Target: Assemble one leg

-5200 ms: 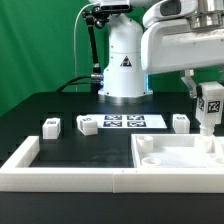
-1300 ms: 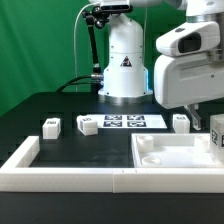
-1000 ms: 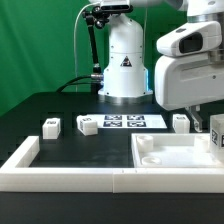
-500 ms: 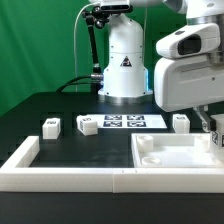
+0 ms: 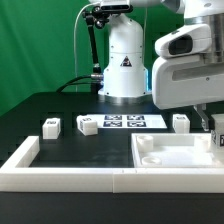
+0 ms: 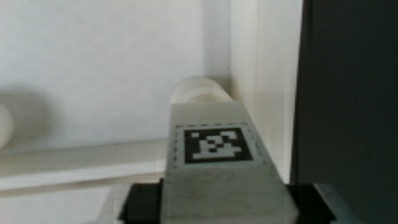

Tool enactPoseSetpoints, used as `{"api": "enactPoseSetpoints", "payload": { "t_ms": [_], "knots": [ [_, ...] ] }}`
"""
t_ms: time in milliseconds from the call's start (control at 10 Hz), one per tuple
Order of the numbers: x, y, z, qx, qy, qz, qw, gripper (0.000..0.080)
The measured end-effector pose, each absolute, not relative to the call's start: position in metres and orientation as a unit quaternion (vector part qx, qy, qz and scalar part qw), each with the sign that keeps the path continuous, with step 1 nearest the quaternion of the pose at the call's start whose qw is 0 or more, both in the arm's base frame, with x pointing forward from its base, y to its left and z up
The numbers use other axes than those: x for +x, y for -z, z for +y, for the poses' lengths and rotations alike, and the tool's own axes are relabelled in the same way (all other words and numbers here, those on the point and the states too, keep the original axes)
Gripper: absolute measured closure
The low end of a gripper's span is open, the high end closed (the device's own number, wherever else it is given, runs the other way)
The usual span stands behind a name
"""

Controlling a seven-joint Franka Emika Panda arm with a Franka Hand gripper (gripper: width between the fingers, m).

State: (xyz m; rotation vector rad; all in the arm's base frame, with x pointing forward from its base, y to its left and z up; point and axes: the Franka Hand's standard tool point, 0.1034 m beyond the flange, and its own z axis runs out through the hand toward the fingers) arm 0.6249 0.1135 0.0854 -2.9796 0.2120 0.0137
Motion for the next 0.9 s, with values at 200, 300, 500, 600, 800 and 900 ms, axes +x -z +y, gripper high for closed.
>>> {"api": "enactPoseSetpoints", "payload": {
  "t_ms": [200, 300, 500, 600, 800, 900],
  "knots": [
    [0.625, -0.084, 0.112, -0.978, -0.012, 0.194, 0.077, 0.0502],
    [0.625, -0.084, 0.113, -0.966, -0.016, 0.246, 0.076, 0.0502],
    [0.624, -0.084, 0.116, -0.928, -0.023, 0.365, 0.068, 0.0502],
    [0.622, -0.083, 0.121, -0.909, -0.029, 0.411, 0.062, 0.0502],
    [0.620, -0.083, 0.125, -0.867, -0.042, 0.492, 0.064, 0.0502],
    [0.620, -0.083, 0.125, -0.857, -0.046, 0.510, 0.067, 0.0502]
  ]
}}
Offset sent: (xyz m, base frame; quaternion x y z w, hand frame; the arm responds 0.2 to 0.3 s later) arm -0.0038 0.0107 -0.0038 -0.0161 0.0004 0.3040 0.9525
